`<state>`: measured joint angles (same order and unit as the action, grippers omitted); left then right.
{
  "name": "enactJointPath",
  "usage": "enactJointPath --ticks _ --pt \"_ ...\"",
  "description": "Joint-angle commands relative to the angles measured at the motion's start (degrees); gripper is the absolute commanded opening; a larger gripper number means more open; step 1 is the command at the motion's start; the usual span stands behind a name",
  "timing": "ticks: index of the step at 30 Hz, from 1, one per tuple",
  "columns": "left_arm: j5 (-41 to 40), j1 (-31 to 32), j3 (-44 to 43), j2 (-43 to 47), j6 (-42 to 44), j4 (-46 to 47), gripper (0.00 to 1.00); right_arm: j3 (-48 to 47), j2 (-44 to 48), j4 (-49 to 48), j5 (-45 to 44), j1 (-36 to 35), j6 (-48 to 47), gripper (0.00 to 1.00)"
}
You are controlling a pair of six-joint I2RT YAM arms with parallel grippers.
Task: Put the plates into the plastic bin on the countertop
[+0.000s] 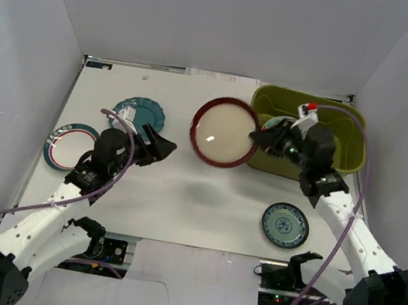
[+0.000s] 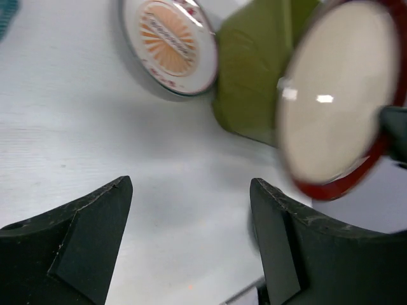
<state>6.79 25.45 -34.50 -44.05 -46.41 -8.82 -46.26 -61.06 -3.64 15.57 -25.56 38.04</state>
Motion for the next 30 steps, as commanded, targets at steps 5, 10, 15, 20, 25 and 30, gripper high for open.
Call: enactJointPath --ticks 5,10,15,20,25,30 --pt "-19.3 -0.1 1.1 -7.8 -1.6 1.0 0.86 -12.5 -2.2 -3.8 -2.1 23.3 0.5 0.08" --pt "-24.3 -1.5 3.1 -10.9 -5.9 3.6 0.85 -11.1 -9.5 -5.9 1.1 34.5 5.1 0.08" --pt "-25.4 -4.9 4.1 -16.6 -8.9 6.8 0.84 -12.9 -14.8 -5.5 -1.4 37.0 4.2 0.08" --pt "-20.2 -12.5 5.1 -25.1 -13.8 10.3 0.84 -11.4 -18.7 -4.9 -2.4 37.5 3.8 0.08" --pt "-21.7 -14.3 3.8 -29.2 -16.0 10.8 0.86 -9.3 -19.4 -4.7 -3.6 37.5 3.0 0.12" --pt "-22.9 -15.5 2.1 -32.9 -18.1 11.7 0.86 -8.9 -20.7 -3.0 -4.8 37.5 0.4 0.28"
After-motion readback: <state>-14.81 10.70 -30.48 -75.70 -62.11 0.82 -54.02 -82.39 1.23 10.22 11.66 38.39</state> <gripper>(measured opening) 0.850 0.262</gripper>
